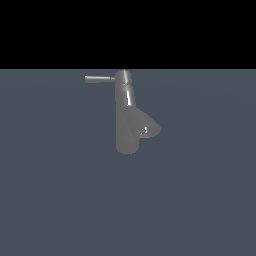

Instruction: Turn on the faucet by rotating a designated handle.

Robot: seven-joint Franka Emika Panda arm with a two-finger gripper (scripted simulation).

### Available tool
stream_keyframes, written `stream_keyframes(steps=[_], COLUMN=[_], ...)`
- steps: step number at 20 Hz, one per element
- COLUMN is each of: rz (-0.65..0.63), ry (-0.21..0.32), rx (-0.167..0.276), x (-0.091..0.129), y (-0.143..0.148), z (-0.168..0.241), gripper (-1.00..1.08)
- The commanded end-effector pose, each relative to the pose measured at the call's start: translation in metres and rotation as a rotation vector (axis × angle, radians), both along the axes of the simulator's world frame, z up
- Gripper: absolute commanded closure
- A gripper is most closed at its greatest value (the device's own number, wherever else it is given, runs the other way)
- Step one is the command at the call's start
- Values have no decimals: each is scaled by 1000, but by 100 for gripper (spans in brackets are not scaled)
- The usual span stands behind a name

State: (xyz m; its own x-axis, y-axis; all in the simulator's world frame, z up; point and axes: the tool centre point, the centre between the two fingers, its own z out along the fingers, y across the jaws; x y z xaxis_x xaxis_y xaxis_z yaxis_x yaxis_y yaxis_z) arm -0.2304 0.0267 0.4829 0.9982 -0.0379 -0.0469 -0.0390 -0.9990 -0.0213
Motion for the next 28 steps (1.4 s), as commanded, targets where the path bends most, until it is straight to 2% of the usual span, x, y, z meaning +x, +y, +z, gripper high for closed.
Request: stream_keyframes(steps=[1, 14, 28], rz=[-41, -329, -652], ry=[2, 19, 28], rx=[0, -10, -46], x=[12, 92, 177], y=[2, 16, 38], z=[-2, -24, -72], gripper=[108, 108, 108])
